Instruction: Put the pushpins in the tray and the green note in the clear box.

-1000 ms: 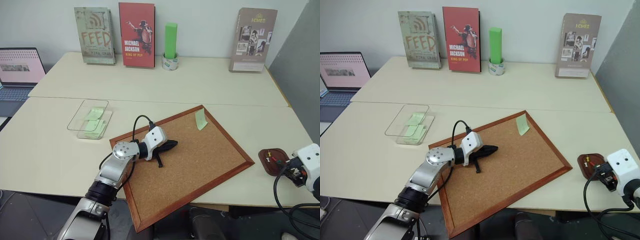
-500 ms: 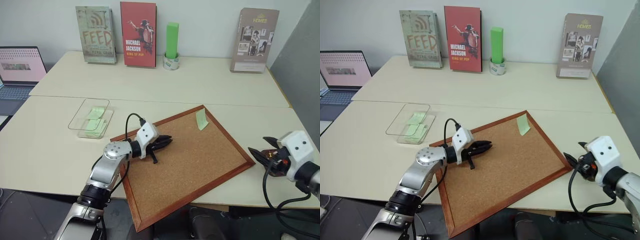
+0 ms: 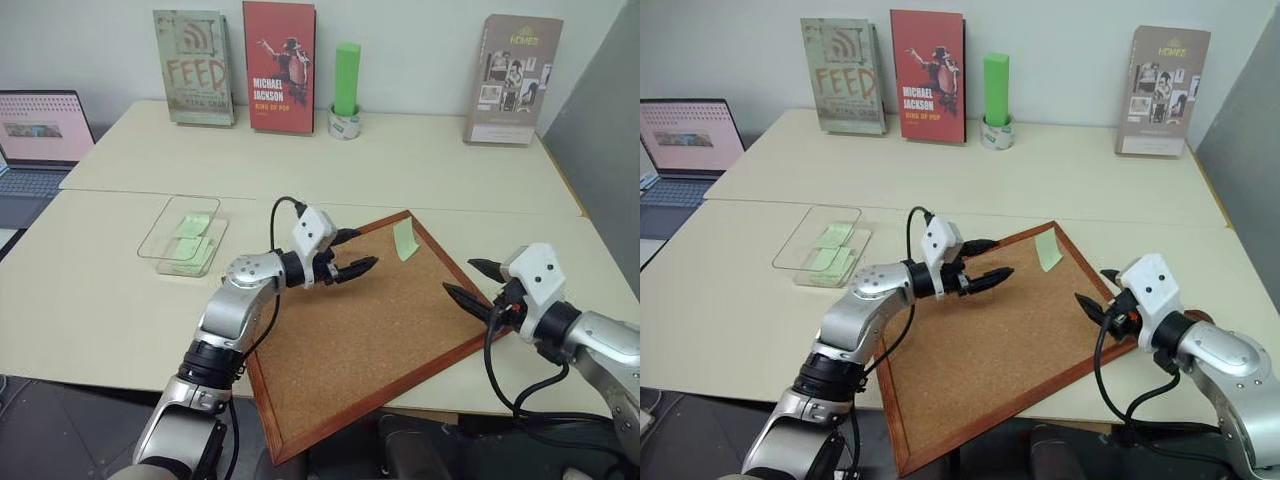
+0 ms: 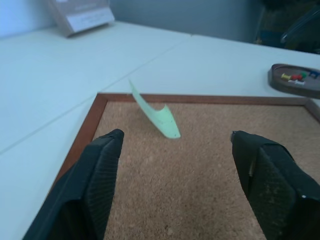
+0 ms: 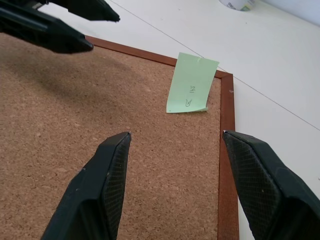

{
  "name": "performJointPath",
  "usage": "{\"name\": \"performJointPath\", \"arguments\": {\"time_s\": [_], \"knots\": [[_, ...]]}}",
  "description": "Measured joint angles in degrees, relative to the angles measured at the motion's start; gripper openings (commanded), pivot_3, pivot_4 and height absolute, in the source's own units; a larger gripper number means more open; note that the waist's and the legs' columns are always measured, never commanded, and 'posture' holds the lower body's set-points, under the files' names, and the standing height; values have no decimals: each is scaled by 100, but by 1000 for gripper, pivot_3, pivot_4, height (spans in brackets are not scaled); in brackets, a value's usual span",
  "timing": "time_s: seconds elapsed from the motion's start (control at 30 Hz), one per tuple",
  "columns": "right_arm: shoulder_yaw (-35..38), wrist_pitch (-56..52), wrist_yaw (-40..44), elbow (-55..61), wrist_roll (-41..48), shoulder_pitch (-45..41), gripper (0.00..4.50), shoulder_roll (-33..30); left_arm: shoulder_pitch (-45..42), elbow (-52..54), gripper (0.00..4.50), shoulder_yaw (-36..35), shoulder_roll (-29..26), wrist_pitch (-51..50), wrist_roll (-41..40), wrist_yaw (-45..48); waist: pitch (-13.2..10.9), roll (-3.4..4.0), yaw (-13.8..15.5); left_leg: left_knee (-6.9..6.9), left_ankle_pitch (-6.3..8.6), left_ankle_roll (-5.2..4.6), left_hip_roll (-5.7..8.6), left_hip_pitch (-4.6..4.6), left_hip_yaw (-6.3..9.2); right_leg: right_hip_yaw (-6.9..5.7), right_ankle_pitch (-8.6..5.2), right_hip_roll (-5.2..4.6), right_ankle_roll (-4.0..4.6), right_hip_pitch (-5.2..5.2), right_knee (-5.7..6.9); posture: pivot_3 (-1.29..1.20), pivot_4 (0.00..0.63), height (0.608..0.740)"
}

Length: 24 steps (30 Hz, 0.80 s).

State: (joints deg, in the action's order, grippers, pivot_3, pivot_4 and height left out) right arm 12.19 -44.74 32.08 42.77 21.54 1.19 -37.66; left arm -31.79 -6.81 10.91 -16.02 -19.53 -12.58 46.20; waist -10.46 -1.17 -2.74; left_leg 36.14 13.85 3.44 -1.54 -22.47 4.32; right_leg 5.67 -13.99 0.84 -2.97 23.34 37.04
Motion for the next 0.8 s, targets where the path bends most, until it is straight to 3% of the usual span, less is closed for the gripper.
{"name": "performJointPath", "arguments": {"time_s": [0.3,0.67,0.8], "knots": [[-239,-9,-256,136,-1,60,3082,84,-935,-1505,3783,98,916,220,532,-915,-1,-2,38,7,0,0,4,-4,3,0,2,0,-3,-1,2,0,150,740],[-311,-51,-435,206,1,35,3082,90,-1805,-3187,3783,-7,1395,732,784,-1299,-1,-2,37,6,0,0,5,-10,6,-2,2,0,-3,4,2,0,150,740],[-333,-60,-507,211,1,18,3082,146,-1927,-3577,3144,-22,1508,929,845,-1312,-1,-2,42,7,0,0,6,-12,6,-2,2,0,-3,4,1,0,150,740]]}}
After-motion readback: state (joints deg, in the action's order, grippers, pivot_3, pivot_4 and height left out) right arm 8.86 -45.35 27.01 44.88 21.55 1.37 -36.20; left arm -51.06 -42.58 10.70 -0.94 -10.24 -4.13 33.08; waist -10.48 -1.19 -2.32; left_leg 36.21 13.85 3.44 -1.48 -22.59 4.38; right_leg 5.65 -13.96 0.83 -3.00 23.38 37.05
